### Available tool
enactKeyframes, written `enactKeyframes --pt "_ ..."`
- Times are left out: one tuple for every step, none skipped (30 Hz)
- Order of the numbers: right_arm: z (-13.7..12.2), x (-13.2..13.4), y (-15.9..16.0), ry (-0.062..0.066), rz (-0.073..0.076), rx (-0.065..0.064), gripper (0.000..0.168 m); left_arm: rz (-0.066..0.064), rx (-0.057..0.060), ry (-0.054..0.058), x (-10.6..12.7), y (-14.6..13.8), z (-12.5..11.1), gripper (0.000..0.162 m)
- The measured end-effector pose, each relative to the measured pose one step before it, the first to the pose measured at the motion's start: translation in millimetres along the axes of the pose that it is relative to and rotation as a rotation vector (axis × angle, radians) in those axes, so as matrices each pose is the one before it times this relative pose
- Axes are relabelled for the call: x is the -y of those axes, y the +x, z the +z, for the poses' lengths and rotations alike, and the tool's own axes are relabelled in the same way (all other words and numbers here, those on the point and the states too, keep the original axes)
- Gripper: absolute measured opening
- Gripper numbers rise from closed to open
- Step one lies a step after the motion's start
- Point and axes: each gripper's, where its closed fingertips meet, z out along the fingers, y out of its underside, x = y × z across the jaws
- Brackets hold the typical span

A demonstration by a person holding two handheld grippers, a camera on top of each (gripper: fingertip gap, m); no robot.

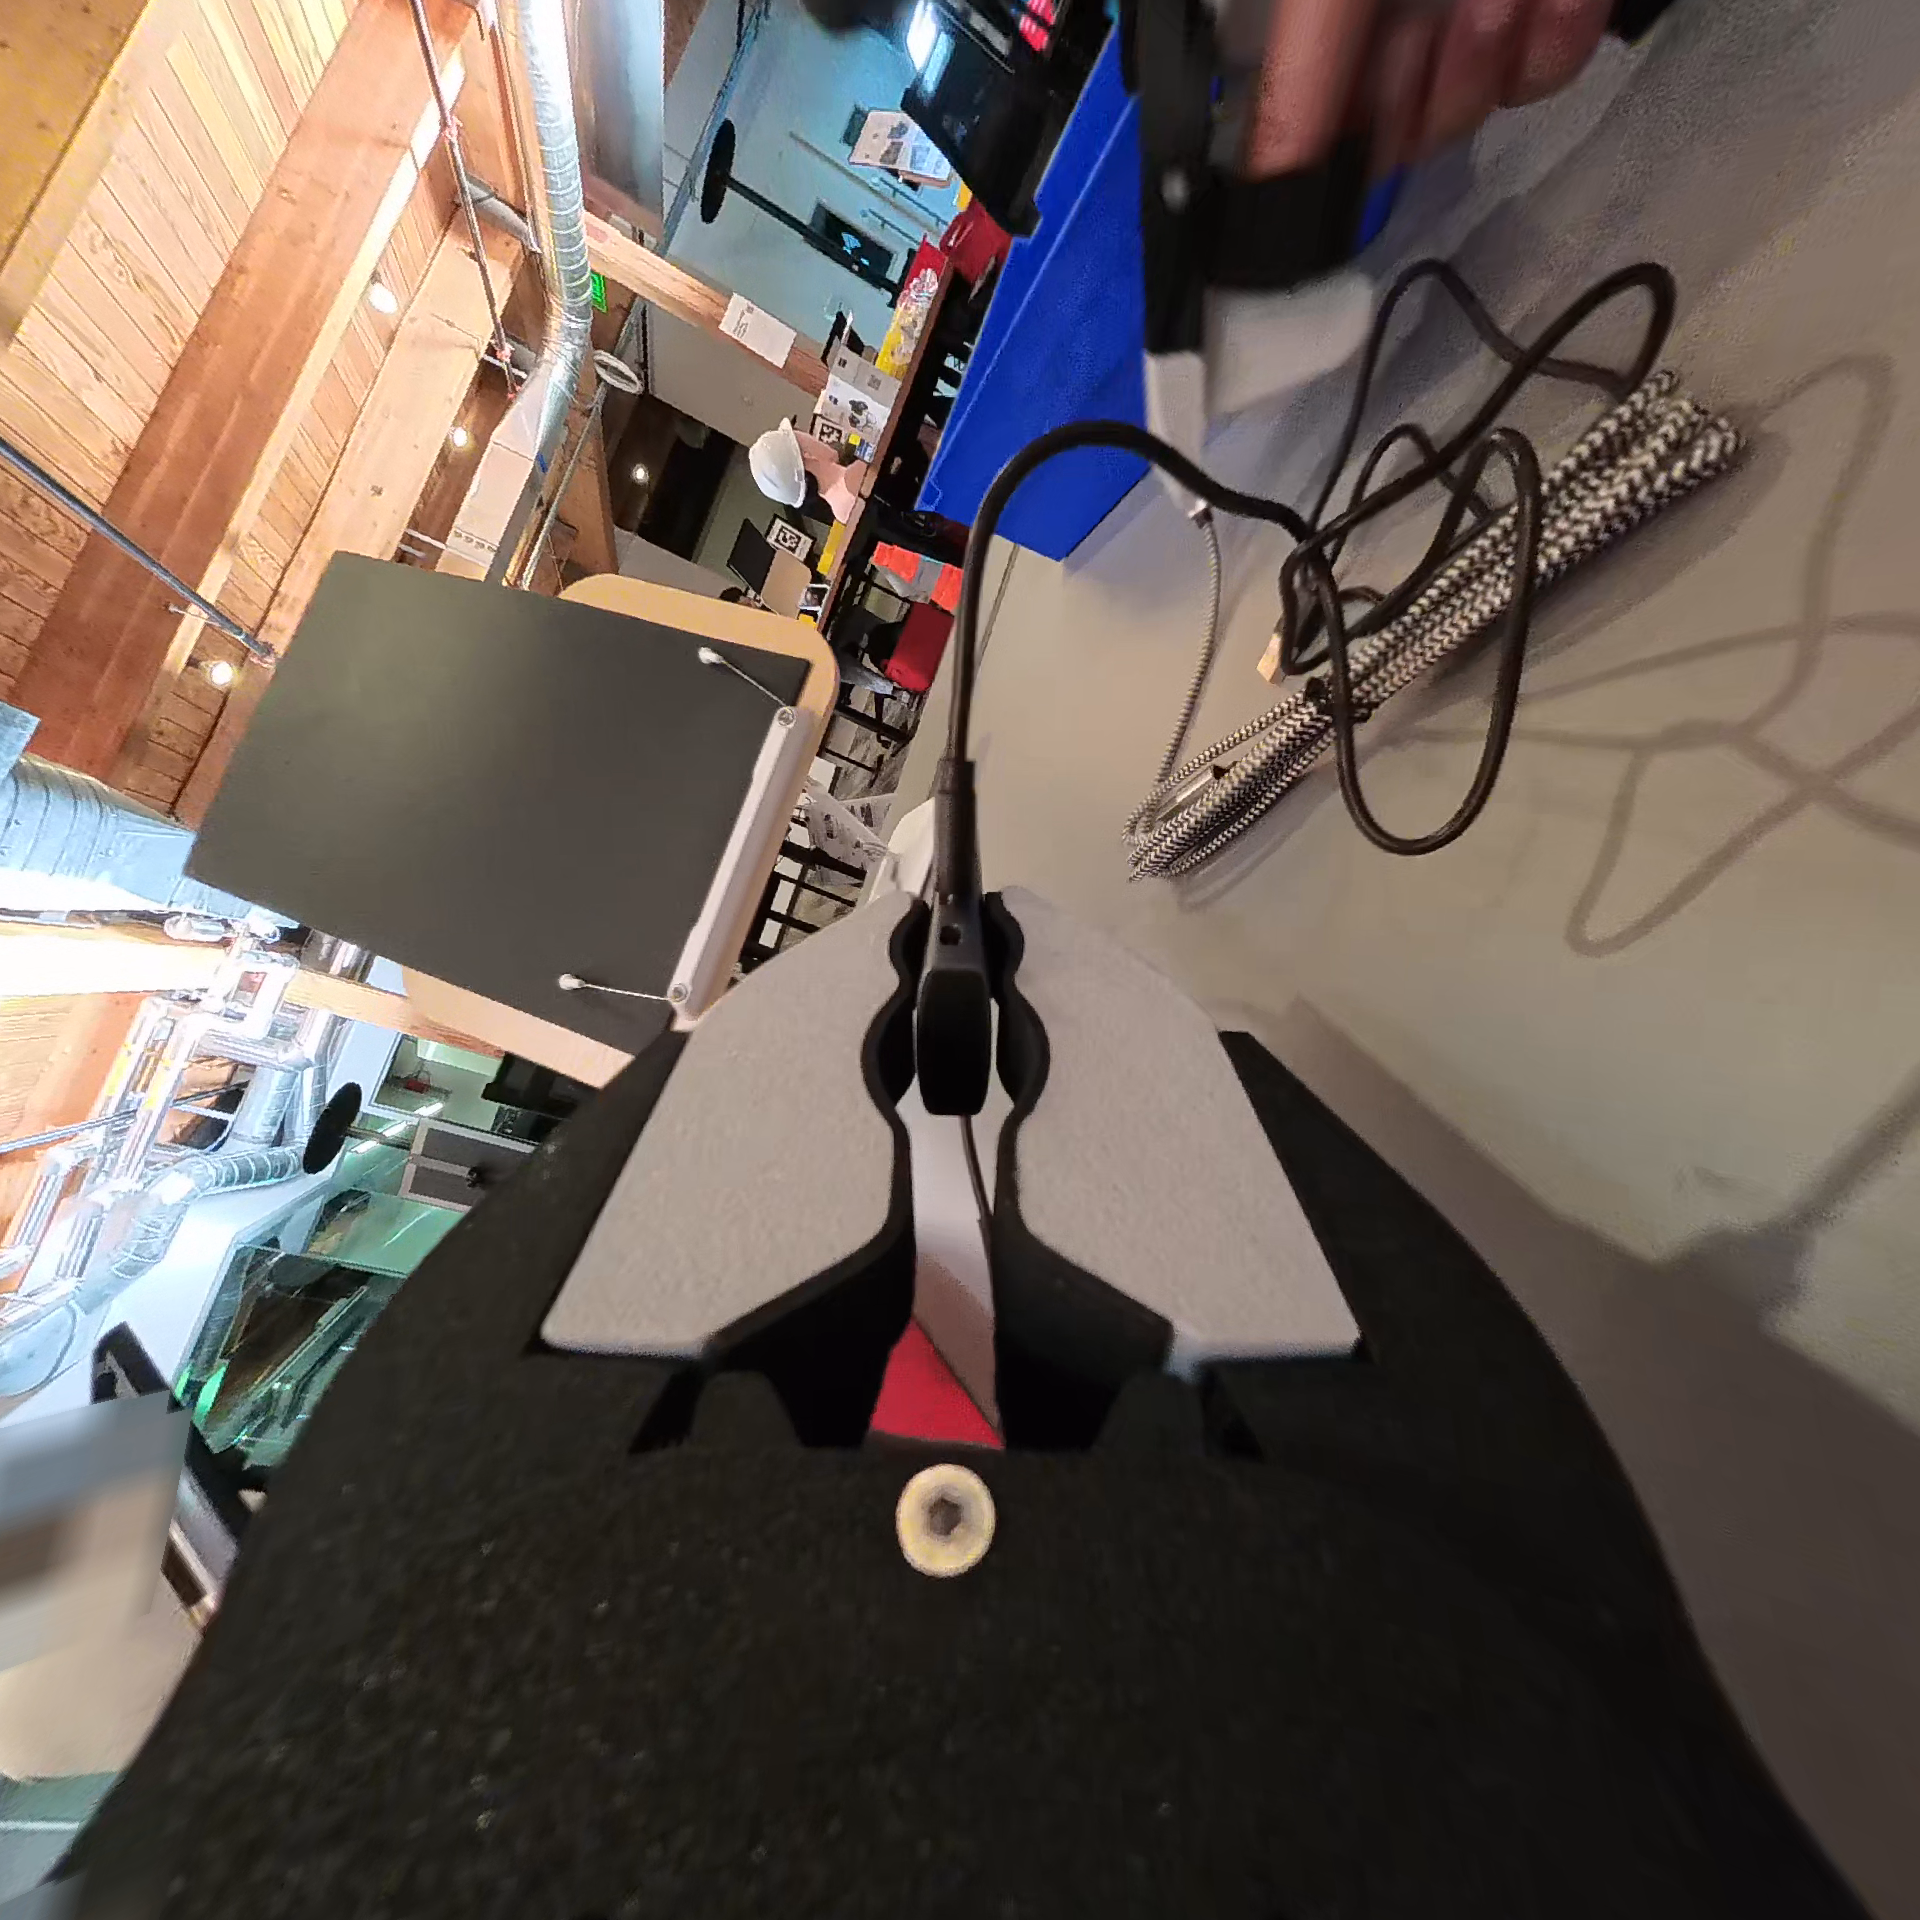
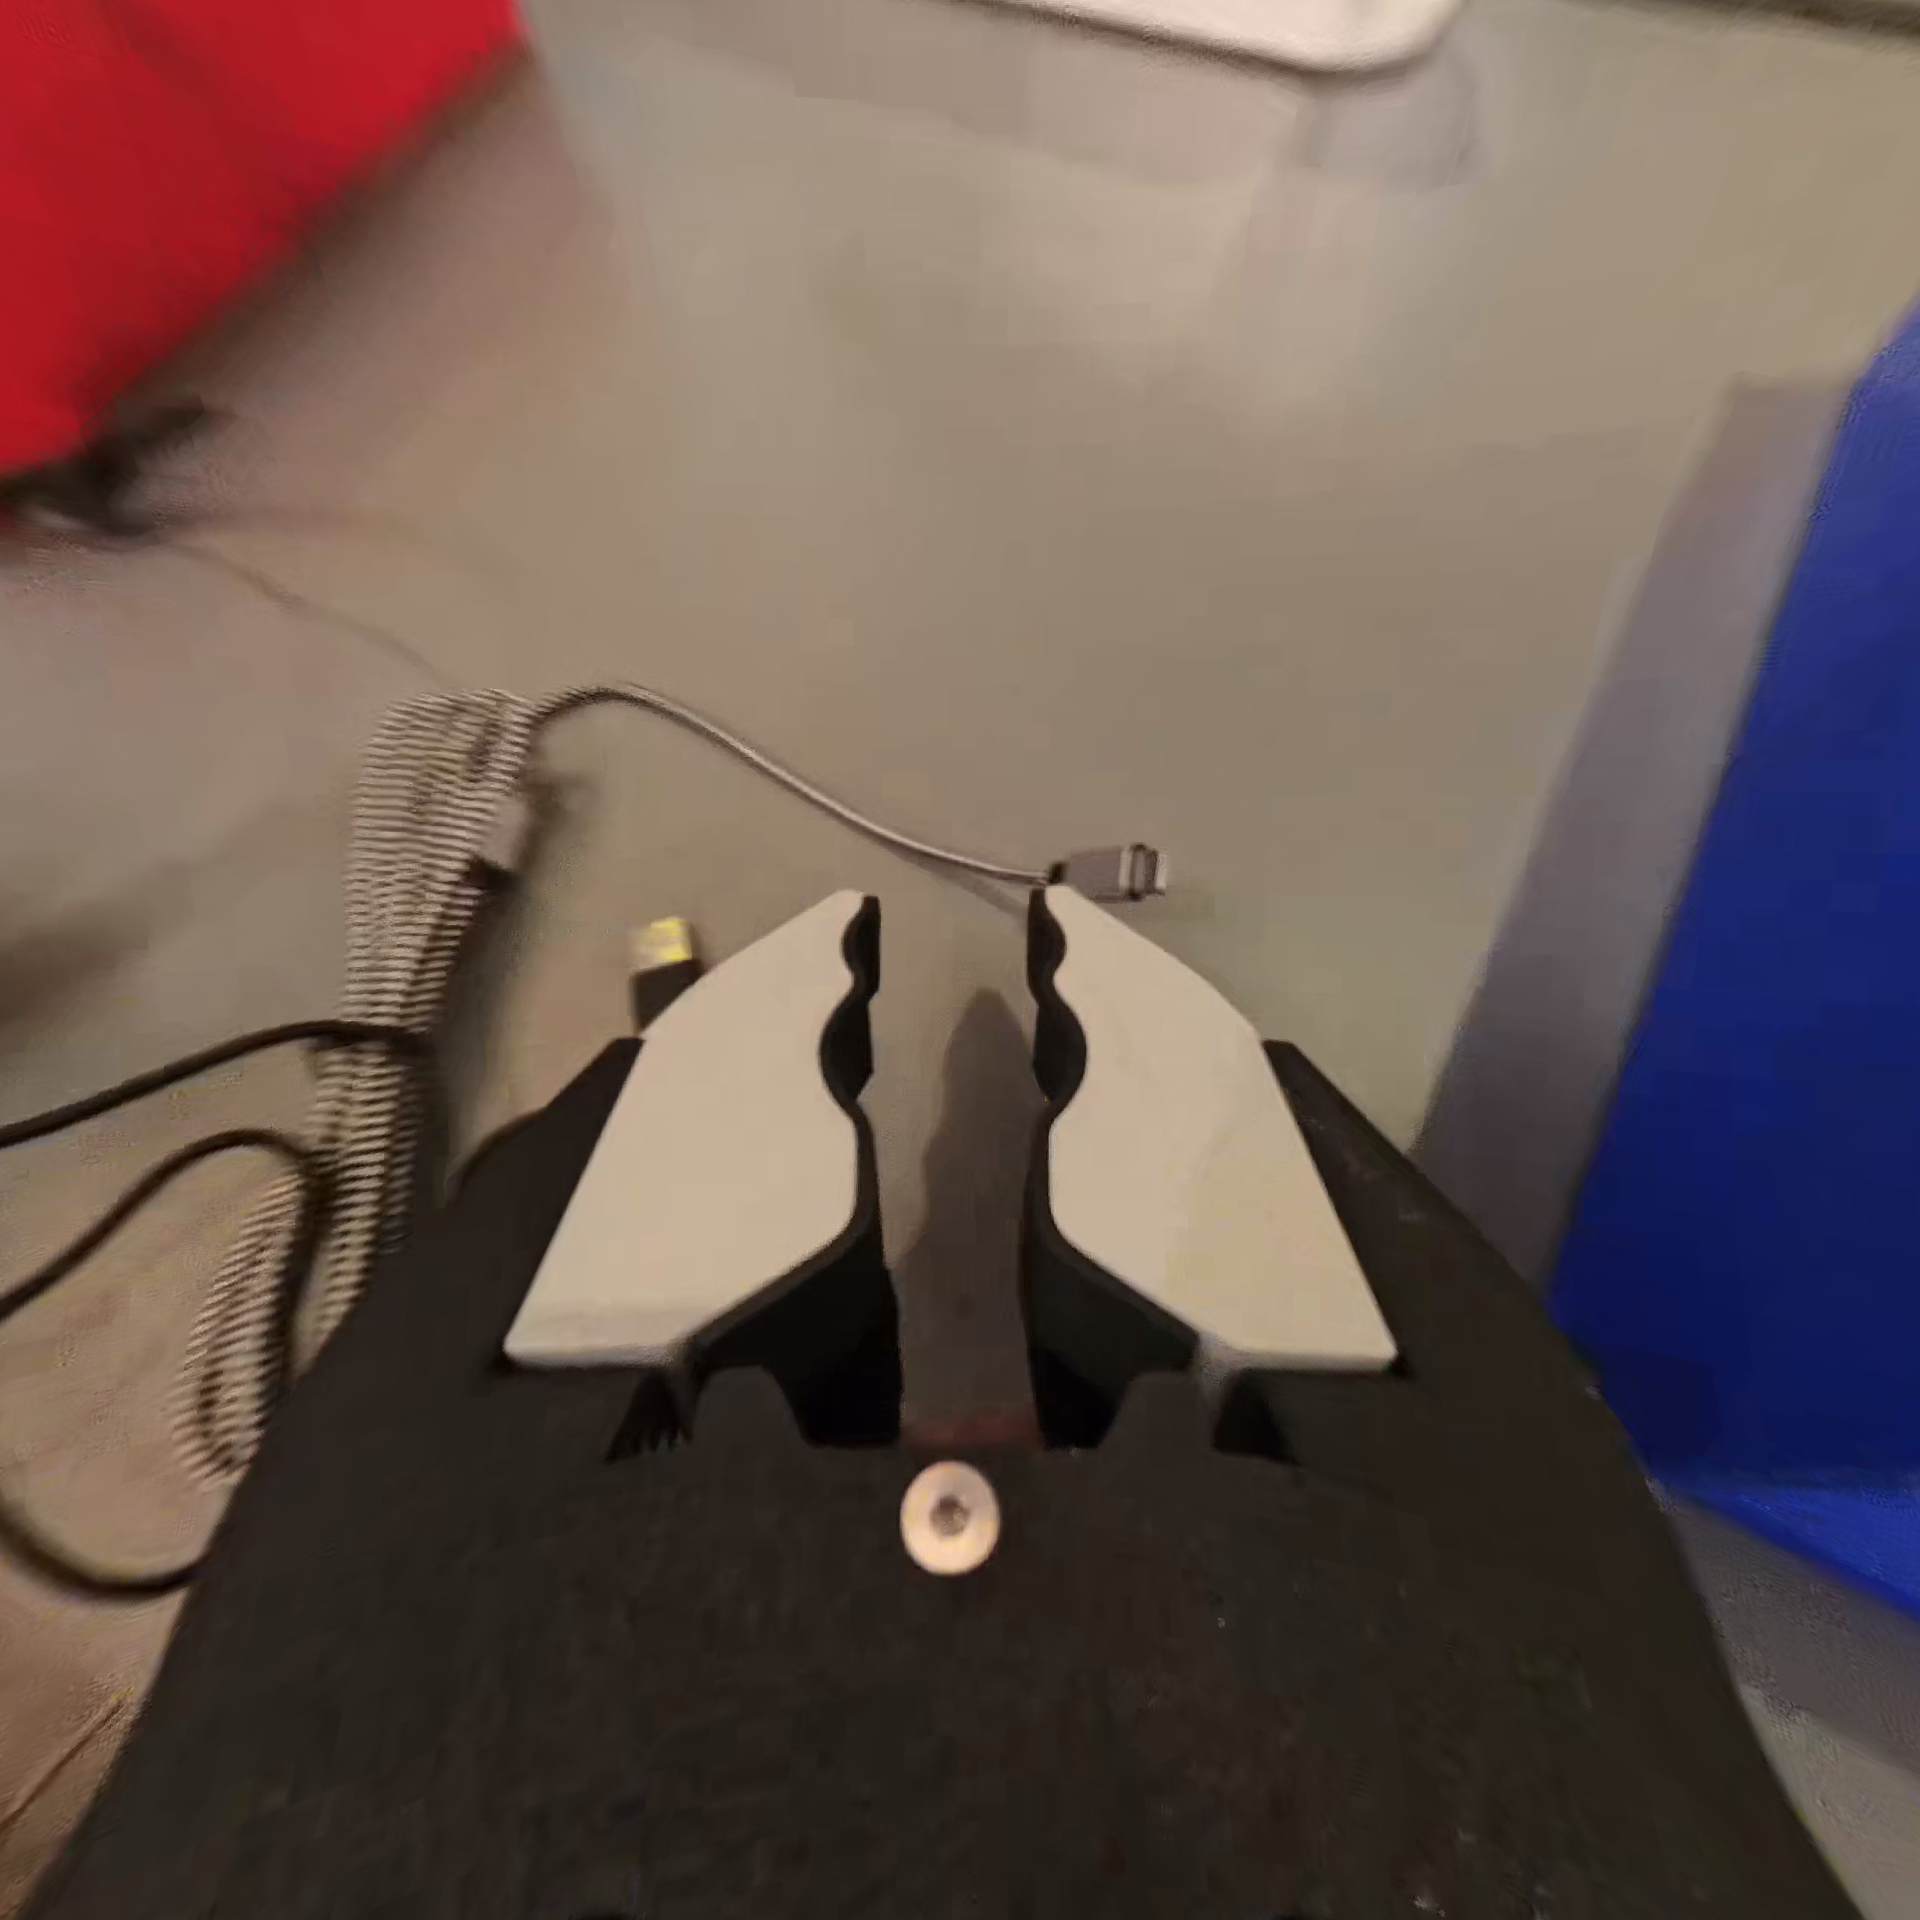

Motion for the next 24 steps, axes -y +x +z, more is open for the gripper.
enactKeyframes --pt "4.84 -6.39 5.64 -0.0307 0.0231 -0.032 0.027 0.0026 0.001 0.0021 0.99 -0.64 -1.05 0.01" --pt "3.05 -2.22 3.2 -0.0075 0.0393 -0.0155 0.029 0.0001 -0.0002 0.003 1.12 -0.19 -1.04 0.01" --pt "1.02 -0.38 -0.59 0.003 0.0386 0.0096 0.029 -0.0021 -0.0011 0.0046 1.4 0.04 -1.22 0.009" --pt "-0.18 -0.91 -0.16 -0.0028 0.0287 0.0059 0.029 -0.003 -0.0041 0.0044 1.38 0.57 -0.86 0.01" --pt "-0.65 -0.38 2.63 0.0003 0.0233 -0.0113 0.03 -0.0023 -0.0043 0.0026 1.02 0.68 -0.55 0.01" --pt "-0.46 0.37 3.74 0.0092 0.0219 -0.0156 0.032 -0.0005 -0.0024 0.0021 0.83 0.69 -0.47 0.01" --pt "0.1 1.08 1.83 0.0115 0.0284 -0.0006 0.033 0.0 -0.0041 0.0034 1.01 0.88 -0.38 0.01" --pt "0.91 1.66 -0.57 0.0096 0.0348 0.0164 0.034 -0.0017 -0.0056 0.0044 1.11 1.07 -0.26 0.009" --pt "2.03 1.8 -0.58 0.0035 0.037 0.0139 0.034 -0.0026 -0.0043 0.0043 1.11 0.96 -0.26 0.01" --pt "3.01 2.53 -0.45 0.005 0.027 0.0105 0.033 -0.0012 -0.0037 0.0043 1.08 0.76 0.03 0.01" --pt "3.93 2.21 0.61 0.0013 0.0132 0.0005 0.027 -0.0003 -0.0045 0.0032 0.95 0.66 0.22 0.01" --pt "4.3 0.91 0.25 -0.0121 -0.0019 0.0002 0.009 0.0003 -0.0032 0.0011 0.76 0.45 0.51 0.01" --pt "1.83 4.58 -1.62 0.0114 0.0076 0.0146 0.008 0.0029 0.0002 -0.0006 0.42 -0.14 0.46 0.01" --pt "-1.82 9.9 -3.92 0.049 0.0047 0.0262 0.005 0.005 0.0024 -0.0022 0.11 -0.85 0.36 0.01" --pt "-4.29 13.02 -3.93 0.0596 -0.0188 0.0153 0.005 0.0032 0.0038 -0.0024 0.04 -1.45 -0.1 0.01" --pt "-5.75 16.07 -2.81 0.0689 -0.0421 -0.0002 0.005 -0.0003 0.0057 -0.0007 0.04 -1.86 -0.36 0.01" --pt "-7.08 18.93 -2.16 0.071 -0.0404 -0.0037 0.004 -0.0027 0.0058 0.0 0.09 -2.15 -0.66 0.01" --pt "-8.05 21.99 -1.87 0.078 -0.0323 0.0006 0.004 -0.0032 0.0059 -0.0001 0.04 -2.03 -0.64 0.01" --pt "-7.86 22.91 -1.36 0.0692 -0.027 0.0034 0.003 -0.0024 0.0063 0.0002 -0.01 -1.97 -0.6 0.01" --pt "-7.44 25.45 0.98 0.0737 -0.0226 -0.0064 0.0 -0.0014 0.0062 0.0 0.07 -1.66 -0.4 0.01" --pt "-6.43 27.83 2.54 0.0759 -0.0197 -0.0118 0.0 -0.0003 0.0043 0.0002 0.21 -1.11 -0.32 0.01" --pt "-5.55 29.36 0.91 0.0773 -0.0181 -0.0012 0.0 0.0013 0.0006 -0.0005 0.21 -0.36 -0.17 0.01" --pt "-3.95 27.24 1.86 0.0618 -0.0222 -0.0128 0.0 0.0038 0.0005 -0.0014 0.18 0.08 -0.08 0.01" --pt "-1.01 21.04 -0.26 0.0267 -0.0295 -0.0022 0.0 0.0073 0.0005 -0.0019 0.19 0.32 -0.2 0.01"
